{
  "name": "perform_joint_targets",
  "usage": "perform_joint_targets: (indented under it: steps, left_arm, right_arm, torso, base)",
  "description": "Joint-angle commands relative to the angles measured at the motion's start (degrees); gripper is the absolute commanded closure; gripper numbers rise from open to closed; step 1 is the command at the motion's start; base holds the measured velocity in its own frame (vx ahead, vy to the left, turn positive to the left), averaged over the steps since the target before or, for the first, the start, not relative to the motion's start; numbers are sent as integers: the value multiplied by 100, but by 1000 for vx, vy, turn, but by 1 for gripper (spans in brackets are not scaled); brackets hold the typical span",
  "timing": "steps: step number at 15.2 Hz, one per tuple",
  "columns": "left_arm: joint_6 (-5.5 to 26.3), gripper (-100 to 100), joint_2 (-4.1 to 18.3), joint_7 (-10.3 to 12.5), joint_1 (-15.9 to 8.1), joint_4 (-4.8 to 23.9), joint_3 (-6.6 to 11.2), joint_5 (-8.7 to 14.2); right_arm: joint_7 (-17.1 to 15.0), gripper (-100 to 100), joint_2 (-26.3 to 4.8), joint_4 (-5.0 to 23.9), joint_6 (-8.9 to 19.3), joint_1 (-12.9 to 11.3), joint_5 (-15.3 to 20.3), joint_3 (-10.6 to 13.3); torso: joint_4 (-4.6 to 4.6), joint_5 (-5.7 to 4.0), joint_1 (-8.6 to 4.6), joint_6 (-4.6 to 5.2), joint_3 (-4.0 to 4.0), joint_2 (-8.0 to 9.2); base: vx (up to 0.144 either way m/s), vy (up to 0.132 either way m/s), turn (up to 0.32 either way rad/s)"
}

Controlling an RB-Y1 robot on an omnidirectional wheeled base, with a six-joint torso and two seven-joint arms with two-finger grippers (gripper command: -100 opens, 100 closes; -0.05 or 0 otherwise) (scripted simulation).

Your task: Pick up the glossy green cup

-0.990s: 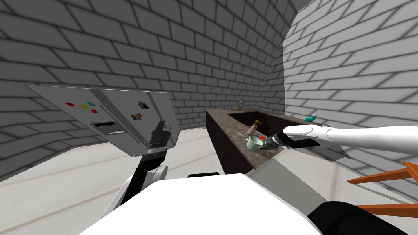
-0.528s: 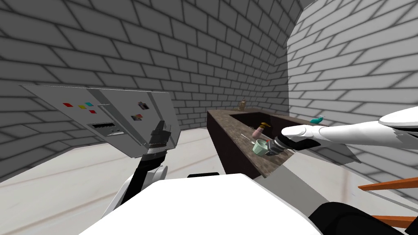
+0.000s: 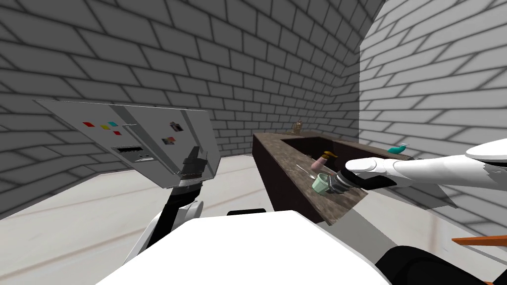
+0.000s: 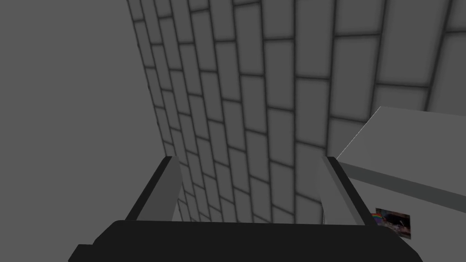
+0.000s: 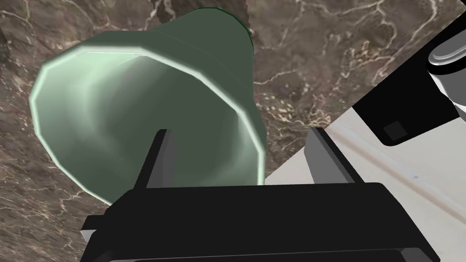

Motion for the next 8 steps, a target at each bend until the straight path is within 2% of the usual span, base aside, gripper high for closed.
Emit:
perform_joint_targets:
  steps: [1, 4, 5, 7, 8]
  left_arm:
    - [0, 0, 0, 0, 0, 0, 0, 0]
    - [0, 0, 0, 0, 0, 0, 0, 0]
    - [0, 0, 0, 0, 0, 0, 0, 0]
    - [0, 0, 0, 0, 0, 0, 0, 0]
    - [0, 0, 0, 0, 0, 0, 0, 0]
  right_arm:
    - [0, 100, 0, 0, 0, 0, 0, 0]
    - [0, 100, 0, 2, 1, -2, 0, -1]
    - [-76, 100, -199, 54, -163, -53, -47, -60]
    - [-132, 100, -339, 74, -270, -119, -75, -72]
    - [-79, 100, -237, 56, -187, -115, -51, -27]
  torso:
    - [0, 0, 0, 0, 0, 0]
    - [-2, -4, -2, -1, -1, 0]
    - [-2, -4, -2, -1, -1, 0]
    - [1, 2, 1, 3, 3, 7]
    - [2, 3, 5, 2, 5, 9]
  base:
    - [0, 0, 0]
    - [0, 0, 0]
    - [-12, -1, -120]
    - [-22, 2, -127]
    - [-12, 5, -33]
